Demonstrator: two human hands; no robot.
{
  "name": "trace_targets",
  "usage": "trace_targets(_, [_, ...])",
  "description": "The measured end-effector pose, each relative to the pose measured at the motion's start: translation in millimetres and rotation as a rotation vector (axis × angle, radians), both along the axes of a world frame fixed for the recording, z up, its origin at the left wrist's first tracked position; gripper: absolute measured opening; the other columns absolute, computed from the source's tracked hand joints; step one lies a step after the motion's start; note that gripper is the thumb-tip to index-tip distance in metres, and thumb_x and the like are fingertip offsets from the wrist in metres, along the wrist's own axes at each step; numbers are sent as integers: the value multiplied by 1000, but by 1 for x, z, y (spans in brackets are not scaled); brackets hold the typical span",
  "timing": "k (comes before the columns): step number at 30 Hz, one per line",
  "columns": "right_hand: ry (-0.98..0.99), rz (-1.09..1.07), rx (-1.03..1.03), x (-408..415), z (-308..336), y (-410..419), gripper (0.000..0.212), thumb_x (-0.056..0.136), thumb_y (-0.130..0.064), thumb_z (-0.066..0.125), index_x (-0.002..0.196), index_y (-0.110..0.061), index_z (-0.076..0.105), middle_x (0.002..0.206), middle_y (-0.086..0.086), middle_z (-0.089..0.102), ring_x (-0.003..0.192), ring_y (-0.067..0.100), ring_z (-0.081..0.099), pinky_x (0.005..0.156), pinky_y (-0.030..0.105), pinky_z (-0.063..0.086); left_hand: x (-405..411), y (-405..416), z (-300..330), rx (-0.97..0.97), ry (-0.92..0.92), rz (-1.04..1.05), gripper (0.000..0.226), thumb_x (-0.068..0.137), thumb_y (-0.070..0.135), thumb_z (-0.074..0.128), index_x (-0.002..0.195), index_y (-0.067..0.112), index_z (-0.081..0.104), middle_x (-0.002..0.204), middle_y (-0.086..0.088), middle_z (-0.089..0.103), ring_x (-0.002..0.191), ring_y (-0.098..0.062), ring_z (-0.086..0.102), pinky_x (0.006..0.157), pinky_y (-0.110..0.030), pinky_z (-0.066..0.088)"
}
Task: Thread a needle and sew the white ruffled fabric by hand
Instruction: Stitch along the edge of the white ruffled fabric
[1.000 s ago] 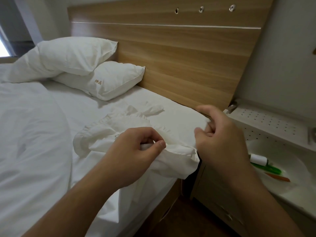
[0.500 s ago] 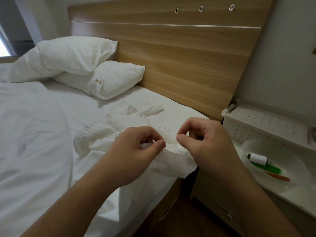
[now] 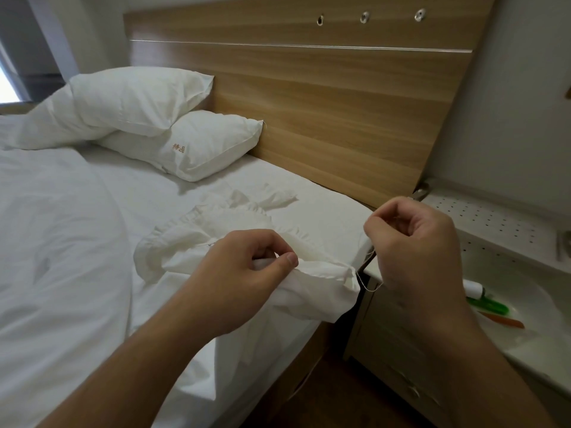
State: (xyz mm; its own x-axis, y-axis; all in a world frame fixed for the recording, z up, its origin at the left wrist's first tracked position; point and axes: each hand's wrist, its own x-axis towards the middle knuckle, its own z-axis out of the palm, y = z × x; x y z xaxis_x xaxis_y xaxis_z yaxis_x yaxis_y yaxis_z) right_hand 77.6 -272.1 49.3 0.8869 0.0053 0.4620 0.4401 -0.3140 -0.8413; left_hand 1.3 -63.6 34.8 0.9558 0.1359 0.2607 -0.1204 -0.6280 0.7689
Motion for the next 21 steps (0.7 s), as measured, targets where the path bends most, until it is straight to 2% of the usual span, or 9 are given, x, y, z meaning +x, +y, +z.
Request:
trace_targets(4, [16, -2, -29, 0, 0, 0, 17, 87, -8, 67, 74, -19, 70, 55, 4, 60, 50, 13, 50, 45, 18, 41, 0, 0, -1, 4, -3, 5, 13, 98, 33, 73, 86, 32, 78, 78, 12, 74, 79, -6, 70, 74, -28, 51])
trace_targets(7, [-11, -11, 7, -2, 3, -2, 15, 91, -7, 66, 84, -19, 72, 55, 3, 60, 45, 8, 47, 44, 15, 40, 0, 0, 0, -10, -23, 3, 13, 98, 31, 73, 86, 32, 77, 80, 15, 74, 83, -5, 71, 76, -26, 49])
trace_targets(11, [-100, -42, 38, -8, 7, -3, 15, 96, -6, 61, 99, -18, 69, 45, -9, 49, 39, 9, 41, 40, 12, 31, 0, 1, -1, -17, -43, -27, 12, 99, 30, 72, 88, 32, 78, 85, 13, 75, 88, -7, 71, 84, -32, 55])
trace_targets(13, [-92, 60, -32, -11, 9, -1, 17, 97, -8, 62, 99, -22, 69, 44, -9, 47, 38, 8, 39, 40, 13, 29, 1, 2, -1, -16, -57, -49, 12, 99, 29, 72, 89, 33, 78, 86, 13, 75, 90, -8, 72, 85, -34, 57])
trace_targets(17, [51, 408, -327, -13, 2, 10, 13, 95, -19, 71, 103, -30, 70, 50, -3, 51, 44, 6, 44, 45, 19, 35, 0, 2, 0, -8, -77, -96, 13, 100, 26, 72, 93, 33, 79, 89, 13, 77, 91, -10, 73, 84, -39, 61])
trace_targets(21, [9, 425, -453, -12, -8, 18, 2, 94, -29, 74, 94, -28, 73, 54, -12, 53, 51, 5, 49, 48, 17, 36, -1, 1, 2, -43, -87, -140, 15, 101, 22, 71, 96, 31, 81, 89, 11, 78, 90, -13, 75, 82, -41, 63])
